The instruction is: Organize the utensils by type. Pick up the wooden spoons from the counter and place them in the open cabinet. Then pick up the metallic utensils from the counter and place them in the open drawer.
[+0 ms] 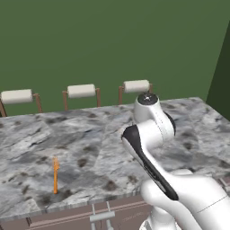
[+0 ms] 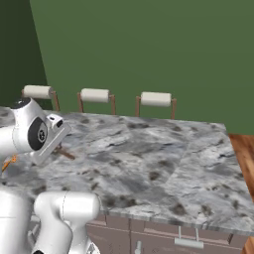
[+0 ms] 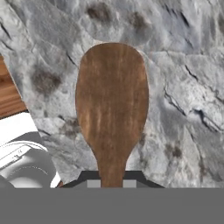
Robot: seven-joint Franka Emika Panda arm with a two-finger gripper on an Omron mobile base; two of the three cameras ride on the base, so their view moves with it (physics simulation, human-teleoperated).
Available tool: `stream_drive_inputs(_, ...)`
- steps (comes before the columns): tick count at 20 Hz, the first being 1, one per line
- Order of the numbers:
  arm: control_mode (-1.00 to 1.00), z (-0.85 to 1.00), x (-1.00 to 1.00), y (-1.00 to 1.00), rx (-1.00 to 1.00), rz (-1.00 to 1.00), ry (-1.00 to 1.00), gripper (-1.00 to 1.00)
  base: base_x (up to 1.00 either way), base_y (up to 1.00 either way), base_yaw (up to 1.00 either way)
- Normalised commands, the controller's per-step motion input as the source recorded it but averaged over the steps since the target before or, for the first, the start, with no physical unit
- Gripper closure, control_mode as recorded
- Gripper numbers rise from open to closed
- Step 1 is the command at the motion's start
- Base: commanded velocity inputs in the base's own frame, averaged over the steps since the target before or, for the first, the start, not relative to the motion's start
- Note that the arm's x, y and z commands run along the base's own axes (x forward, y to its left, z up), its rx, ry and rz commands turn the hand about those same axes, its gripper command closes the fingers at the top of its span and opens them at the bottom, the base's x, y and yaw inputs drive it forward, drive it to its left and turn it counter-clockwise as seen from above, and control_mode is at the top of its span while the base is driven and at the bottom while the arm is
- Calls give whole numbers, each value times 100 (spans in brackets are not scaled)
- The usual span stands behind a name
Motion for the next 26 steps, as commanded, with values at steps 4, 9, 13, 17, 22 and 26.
stream_drive_inputs(4,100,1,-6,0,1,0,-3,100,0,0,0)
stream_drive_inputs(9,100,0,0,0,0,0,0,100,-9,-13,-12)
stream_drive_inputs(13,100,0,0,0,0,0,0,100,0,-32,-60)
stream_drive_inputs(17,100,0,0,0,0,0,0,100,1,-24,-83)
stream_drive_inputs(22,100,0,0,0,0,0,0,100,1,-25,-86)
stream_drive_inputs(26,100,0,0,0,0,0,0,100,2,-27,-90)
